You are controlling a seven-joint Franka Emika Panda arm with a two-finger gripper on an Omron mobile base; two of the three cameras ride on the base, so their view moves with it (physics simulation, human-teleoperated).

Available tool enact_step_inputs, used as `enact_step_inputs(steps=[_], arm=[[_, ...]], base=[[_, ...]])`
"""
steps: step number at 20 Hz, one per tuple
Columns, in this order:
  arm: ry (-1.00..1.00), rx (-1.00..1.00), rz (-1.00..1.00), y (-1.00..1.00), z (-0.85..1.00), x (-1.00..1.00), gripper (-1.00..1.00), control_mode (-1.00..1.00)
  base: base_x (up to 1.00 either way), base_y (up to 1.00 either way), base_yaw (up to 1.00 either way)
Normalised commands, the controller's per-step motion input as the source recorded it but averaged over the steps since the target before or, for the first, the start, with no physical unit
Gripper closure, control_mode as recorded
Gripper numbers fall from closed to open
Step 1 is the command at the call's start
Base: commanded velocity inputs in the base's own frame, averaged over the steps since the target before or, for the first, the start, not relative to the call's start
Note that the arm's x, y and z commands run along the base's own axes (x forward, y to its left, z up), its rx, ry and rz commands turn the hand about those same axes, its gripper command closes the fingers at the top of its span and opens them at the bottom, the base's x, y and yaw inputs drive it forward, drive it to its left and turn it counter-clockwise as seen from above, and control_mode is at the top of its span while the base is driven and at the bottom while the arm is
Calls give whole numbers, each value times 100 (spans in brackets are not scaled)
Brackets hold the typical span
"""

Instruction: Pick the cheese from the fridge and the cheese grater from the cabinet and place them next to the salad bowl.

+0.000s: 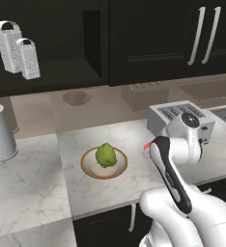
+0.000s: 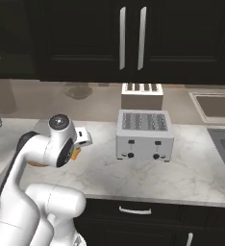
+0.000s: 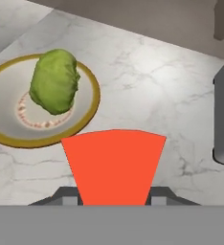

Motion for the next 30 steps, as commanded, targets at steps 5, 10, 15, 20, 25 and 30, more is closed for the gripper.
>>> enact_step_inputs(steps=[5,10,15,20,25,30], arm=[[0,7,0,0,-5,14,100,-100],[0,3,-1,3,-5,29,100,-100],[0,0,-3,10,-25,43,100,-100],[0,0,-3,10,-28,41,100,-100],[0,-1,-3,9,-27,42,100,-100],[0,0,-2,0,-14,35,100,-100]], base=[[0,0,0],[0,0,0],[0,0,0],[0,0,0],[0,0,0],[0,0,0]])
